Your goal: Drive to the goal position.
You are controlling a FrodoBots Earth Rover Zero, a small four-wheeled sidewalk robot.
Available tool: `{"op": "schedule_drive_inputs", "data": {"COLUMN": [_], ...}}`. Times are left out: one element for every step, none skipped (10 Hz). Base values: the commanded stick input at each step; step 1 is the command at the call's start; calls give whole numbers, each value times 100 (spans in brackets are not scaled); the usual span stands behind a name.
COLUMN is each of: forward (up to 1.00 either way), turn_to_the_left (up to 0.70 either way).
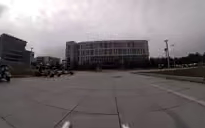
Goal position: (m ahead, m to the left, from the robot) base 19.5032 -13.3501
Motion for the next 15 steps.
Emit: {"op": "schedule_drive_inputs", "data": {"forward": [70,70,70,70,70,70,70,70,70,70,70,70,70,70,70], "turn_to_the_left": [0,0,0,0,-13,-35,-35,-24,0,0,0,0,0,0,0]}}
